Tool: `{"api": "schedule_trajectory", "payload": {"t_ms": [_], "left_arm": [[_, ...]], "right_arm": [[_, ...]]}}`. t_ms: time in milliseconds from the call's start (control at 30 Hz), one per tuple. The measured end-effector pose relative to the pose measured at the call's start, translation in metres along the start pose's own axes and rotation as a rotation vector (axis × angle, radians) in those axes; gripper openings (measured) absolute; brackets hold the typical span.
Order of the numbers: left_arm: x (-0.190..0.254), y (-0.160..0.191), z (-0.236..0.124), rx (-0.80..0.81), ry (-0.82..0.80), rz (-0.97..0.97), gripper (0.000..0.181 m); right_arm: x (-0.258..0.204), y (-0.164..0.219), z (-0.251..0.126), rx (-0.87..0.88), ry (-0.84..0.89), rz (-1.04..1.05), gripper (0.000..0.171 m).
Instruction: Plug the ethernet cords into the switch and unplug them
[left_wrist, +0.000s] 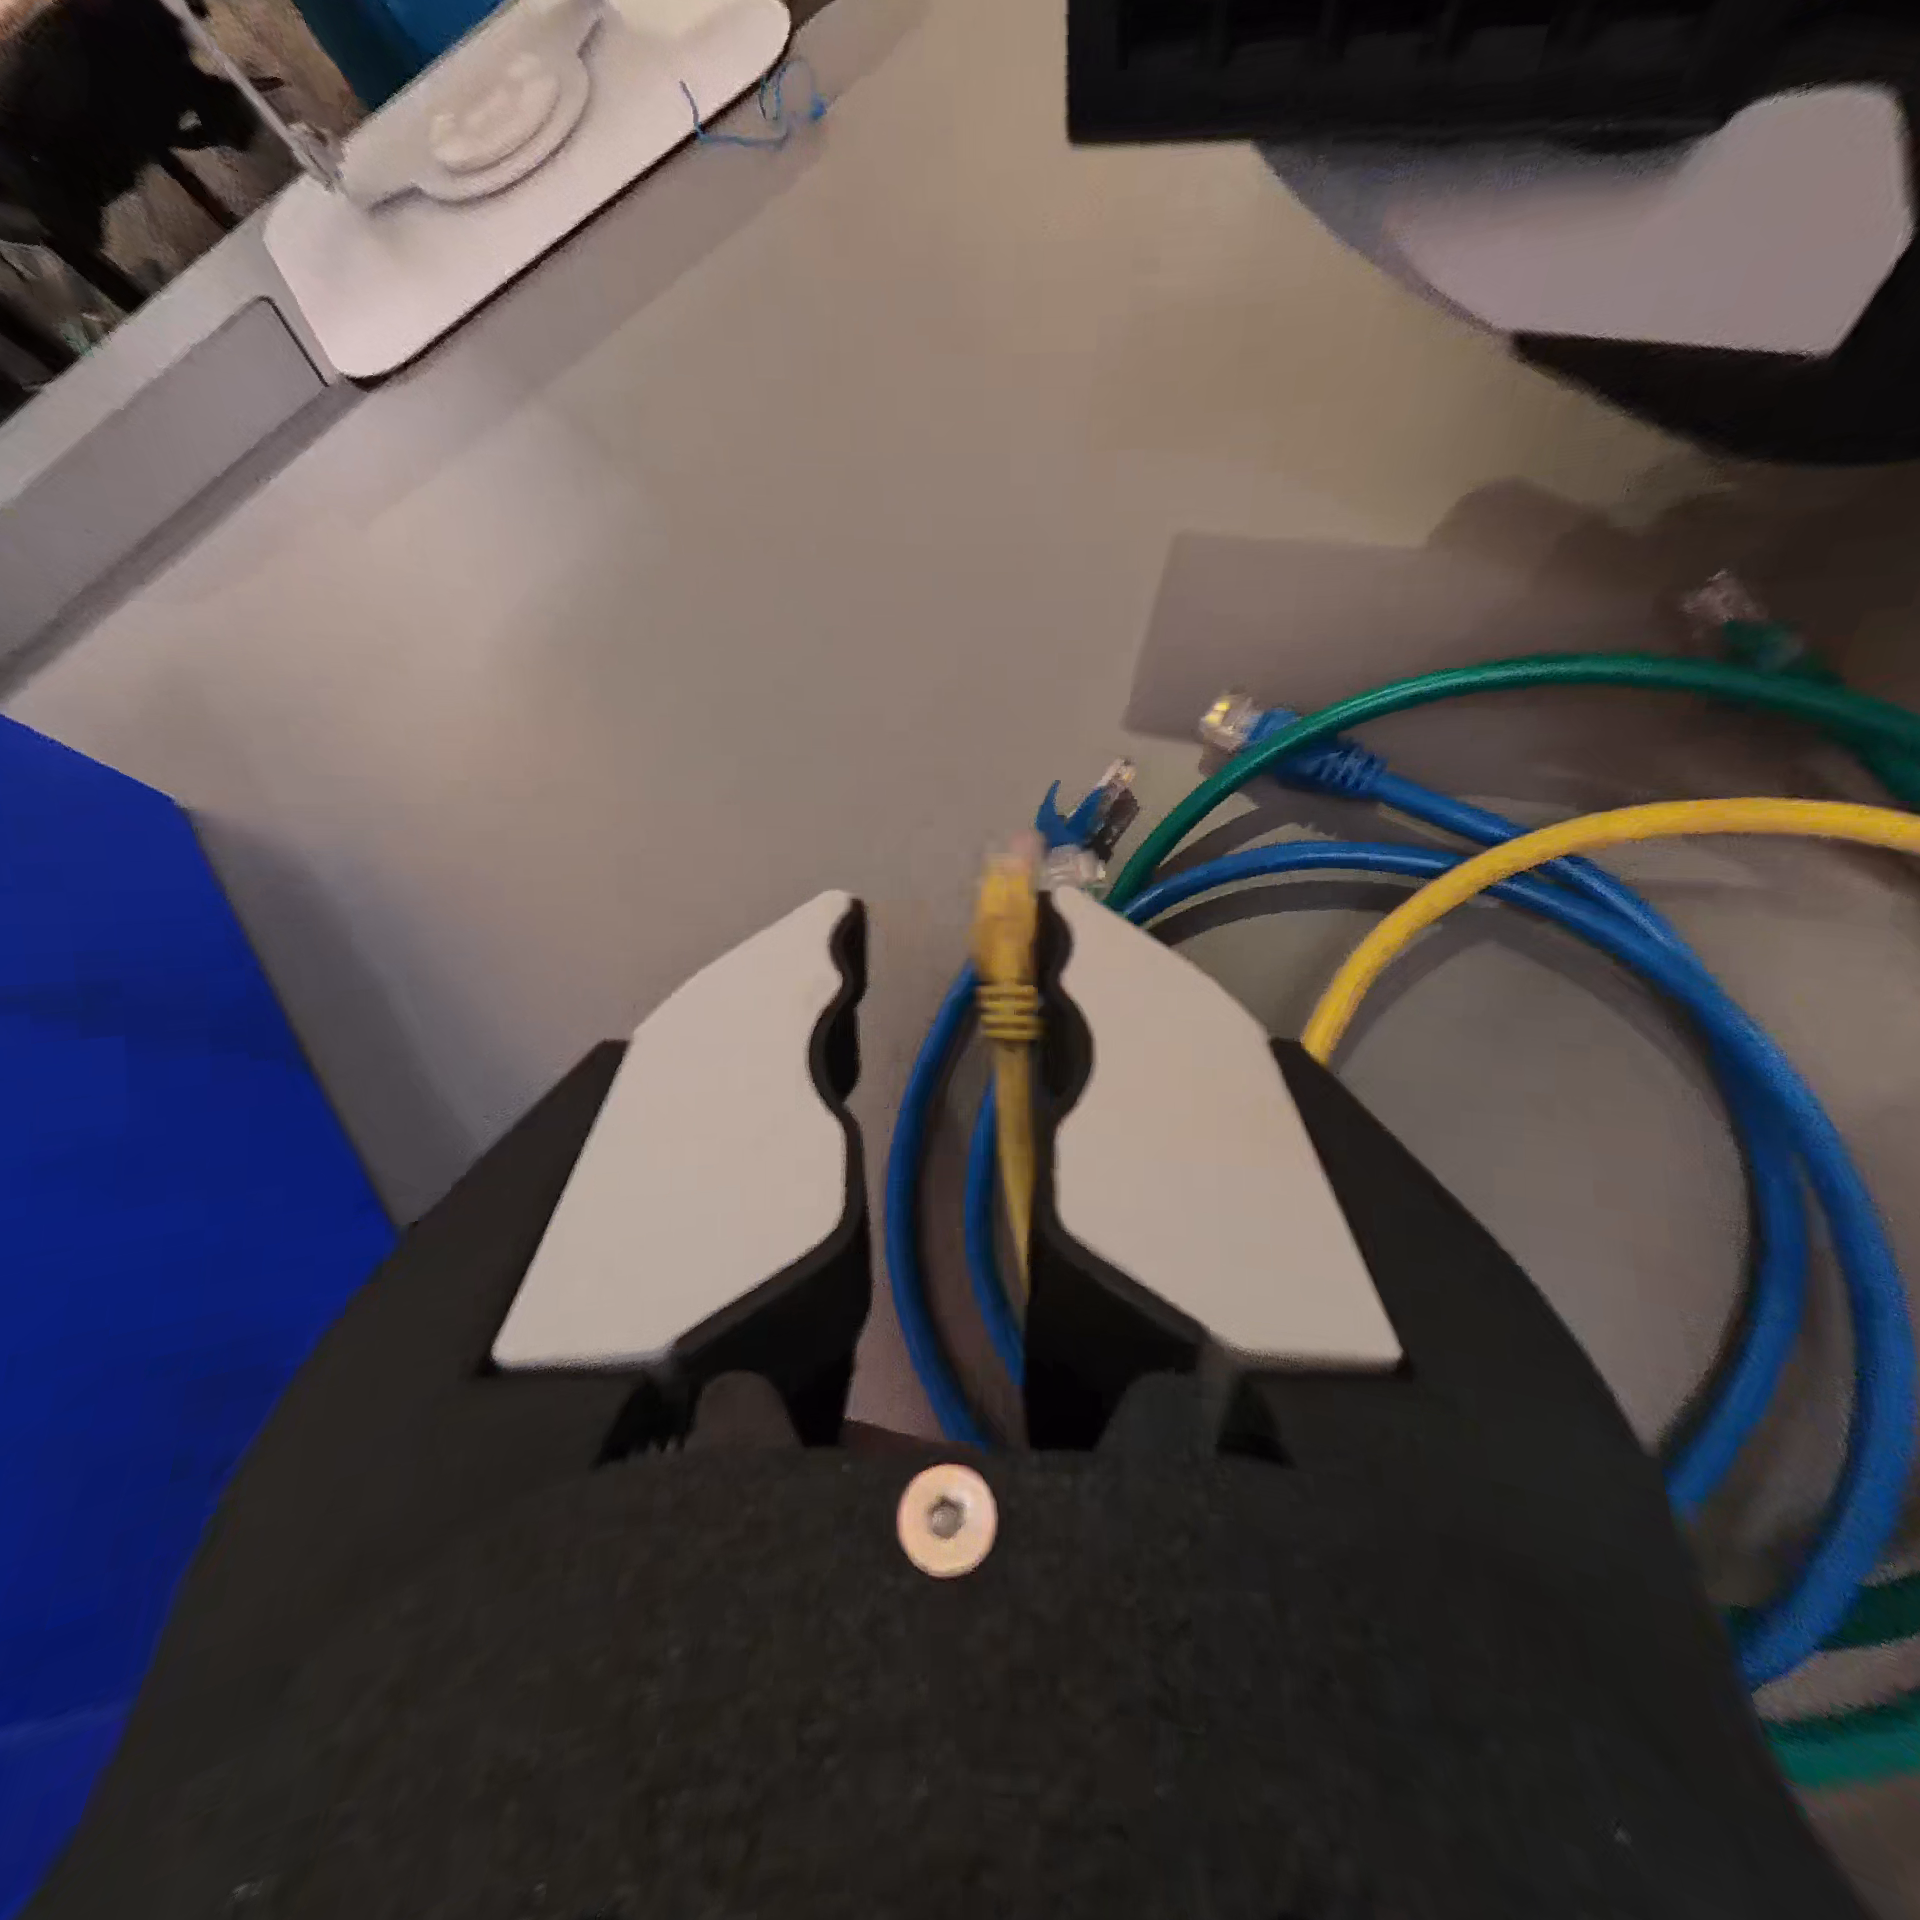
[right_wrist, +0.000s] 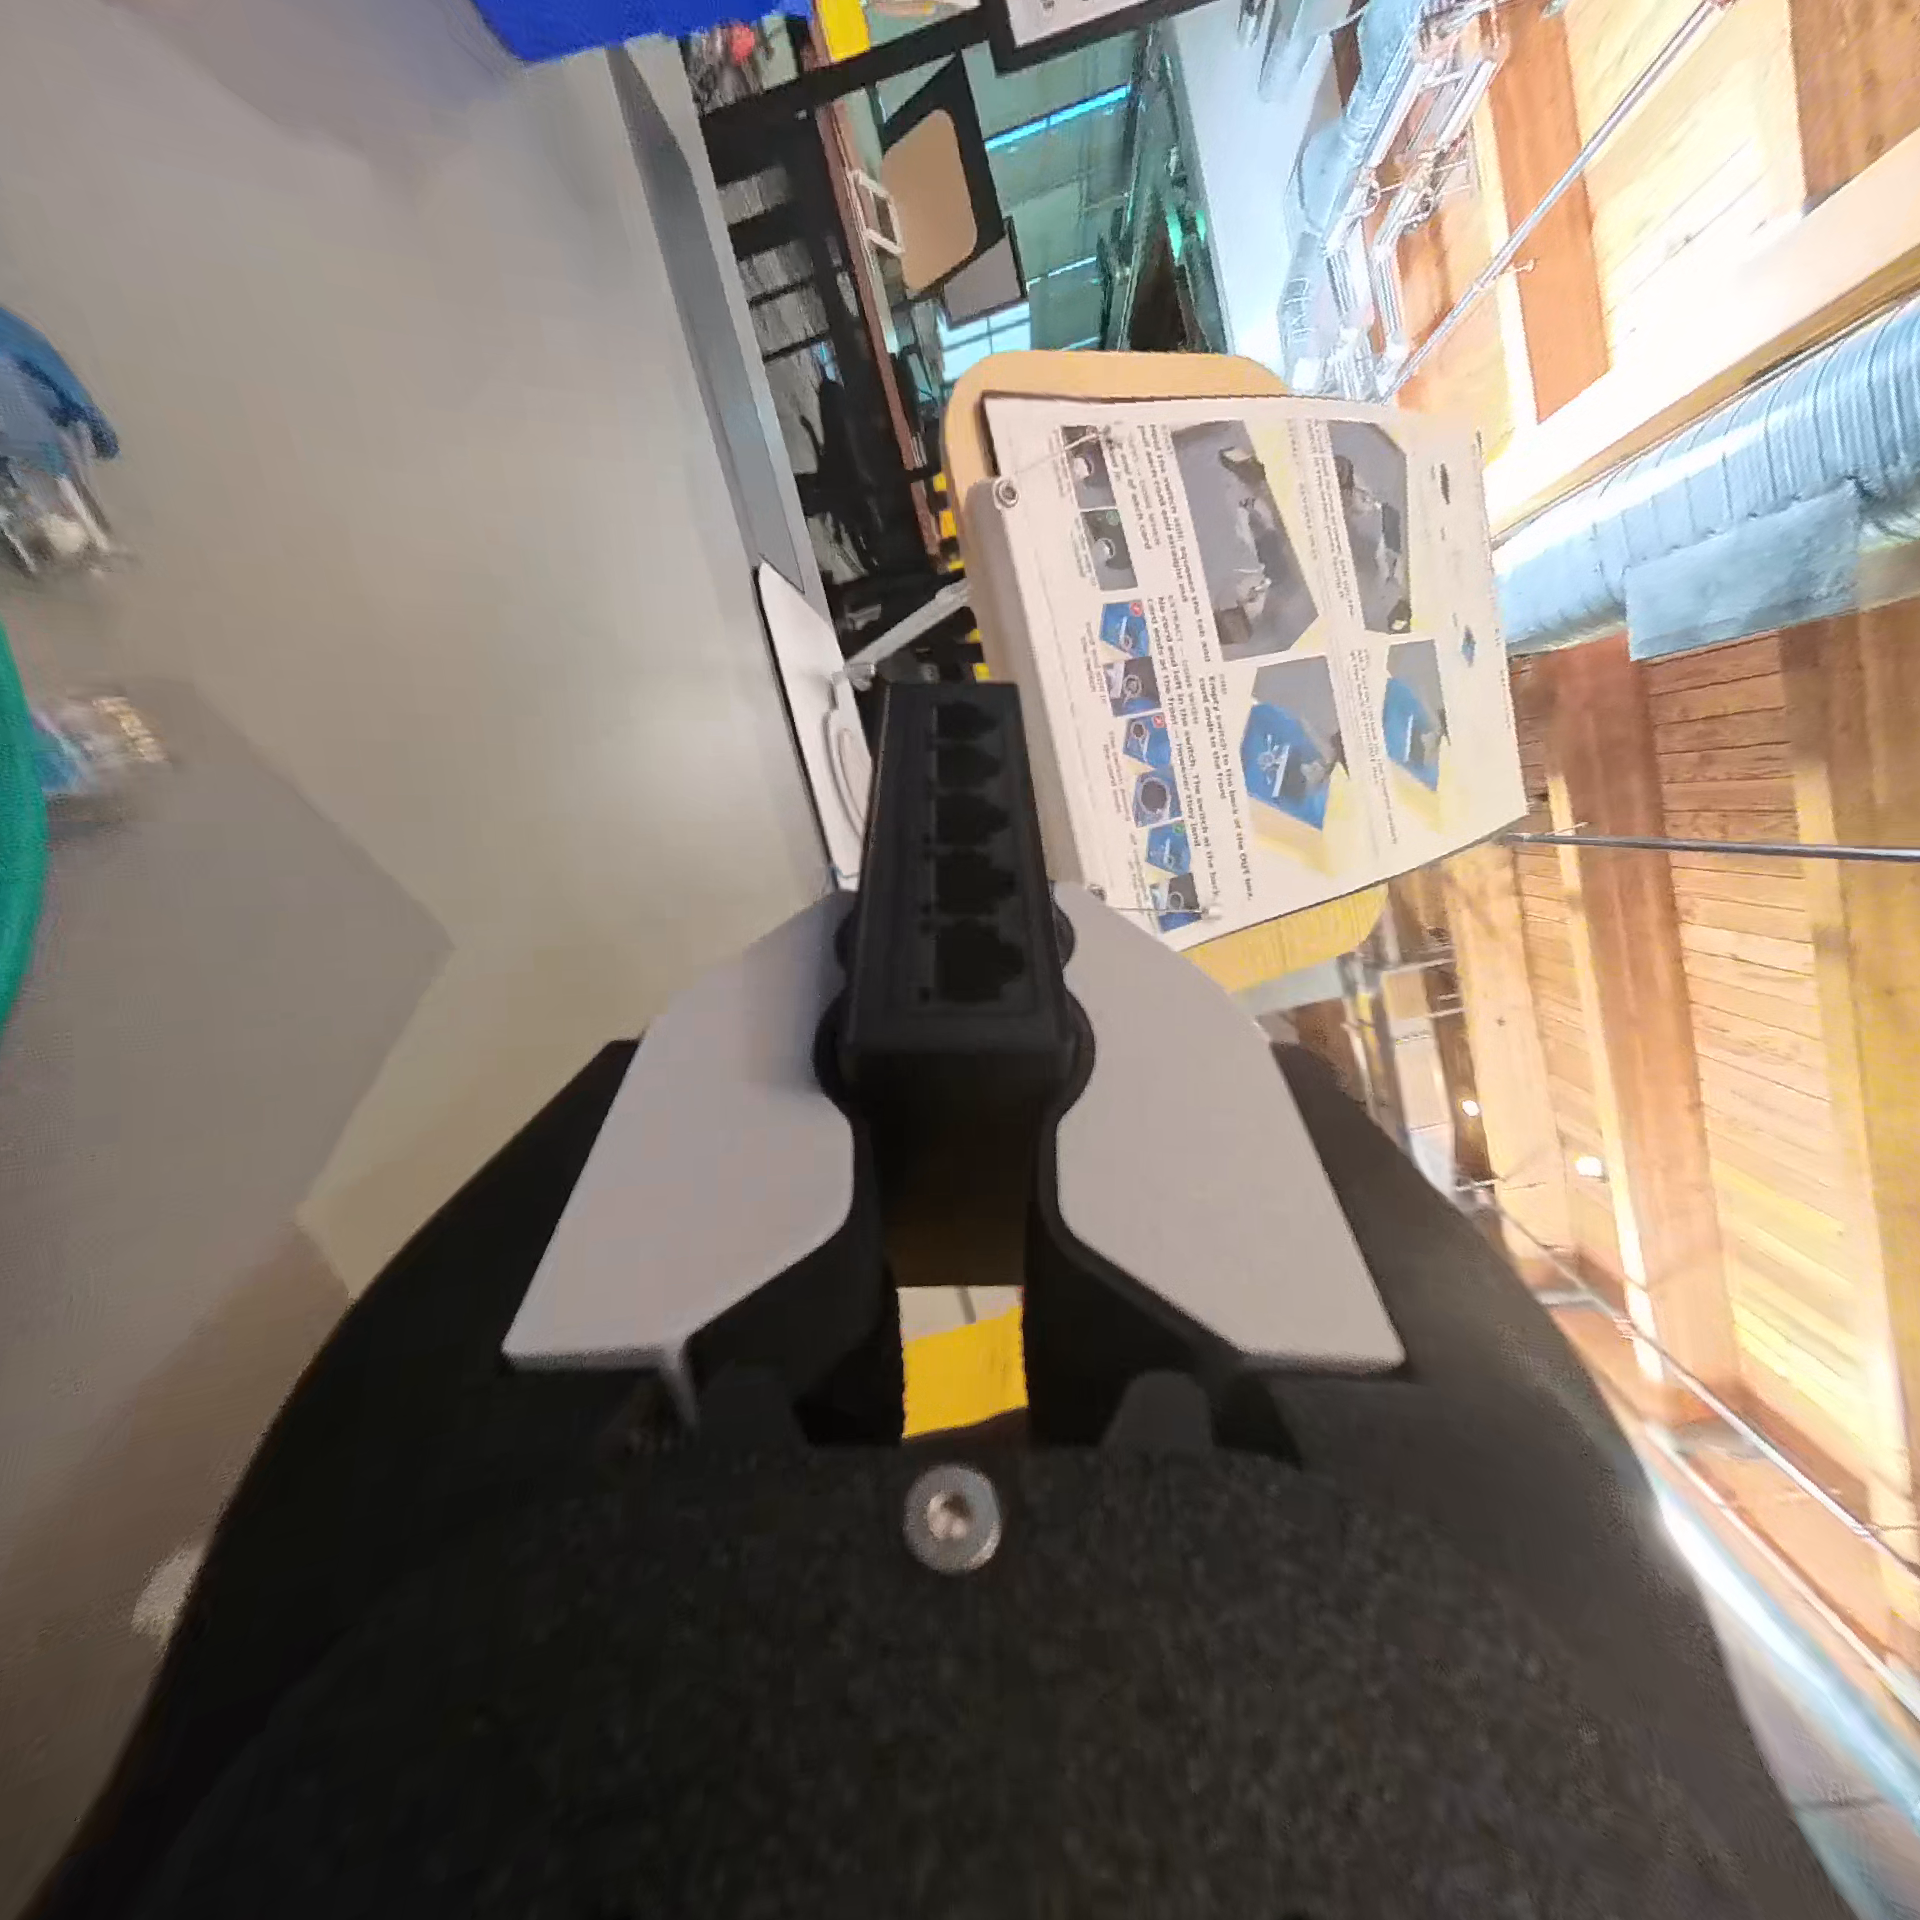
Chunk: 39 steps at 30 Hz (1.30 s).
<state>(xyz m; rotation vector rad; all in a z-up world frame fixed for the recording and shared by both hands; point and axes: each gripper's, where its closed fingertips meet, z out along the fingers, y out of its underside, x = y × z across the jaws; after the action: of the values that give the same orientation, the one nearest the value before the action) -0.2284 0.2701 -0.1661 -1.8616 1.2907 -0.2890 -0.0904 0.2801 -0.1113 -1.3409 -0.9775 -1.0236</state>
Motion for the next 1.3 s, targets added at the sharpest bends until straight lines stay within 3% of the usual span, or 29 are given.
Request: {"api": "schedule_trajectory", "payload": {"t_ms": [200,333,467,567,633,733,800,900,1000,1133,1300], "left_arm": [[0.017,-0.025,-0.029,0.234,0.196,-0.124,0.038],[0.02,-0.016,-0.032,0.231,0.253,-0.114,0.037],[0.013,-0.002,-0.046,0.241,0.182,-0.054,0.03],[0.013,0.017,-0.046,0.187,0.155,-0.034,0.026],[0.011,0.024,-0.042,0.14,0.135,-0.047,0.024],[0.019,0.016,-0.043,0.164,0.202,-0.091,0.024],[0.018,0.013,-0.046,0.174,0.19,-0.09,0.024],[0.011,0.012,-0.052,0.183,0.128,-0.062,0.024],[0.008,0.013,-0.058,0.189,0.123,-0.086,0.024],[0.001,0.022,-0.06,0.176,0.102,-0.11,0.024],[-0.007,0.03,-0.066,0.171,0.074,-0.136,0.024]], "right_arm": [[-0.014,-0.016,-0.007,0.094,-0.096,0.083,0.03],[-0.02,-0.032,-0.011,0.121,-0.2,0.119,0.03],[0.041,-0.03,-0.025,0.06,-0.311,0.241,0.031],[0.122,0.028,-0.027,-0.13,-0.39,0.343,0.03],[0.145,0.109,-0.024,-0.408,-0.529,0.425,0.03],[0.126,0.24,-0.021,-0.831,-0.769,0.364,0.03],[0.088,0.277,-0.018,-0.927,-0.983,0.48,0.03],[0.051,0.311,-0.026,-1.07,-1.152,0.439,0.03],[0.027,0.321,-0.032,-1.12,-1.261,0.464,0.03],[0.012,0.326,-0.037,-1.118,-1.303,0.531,0.031],[0.035,0.312,-0.016,-0.95,-1.141,0.594,0.061]]}}
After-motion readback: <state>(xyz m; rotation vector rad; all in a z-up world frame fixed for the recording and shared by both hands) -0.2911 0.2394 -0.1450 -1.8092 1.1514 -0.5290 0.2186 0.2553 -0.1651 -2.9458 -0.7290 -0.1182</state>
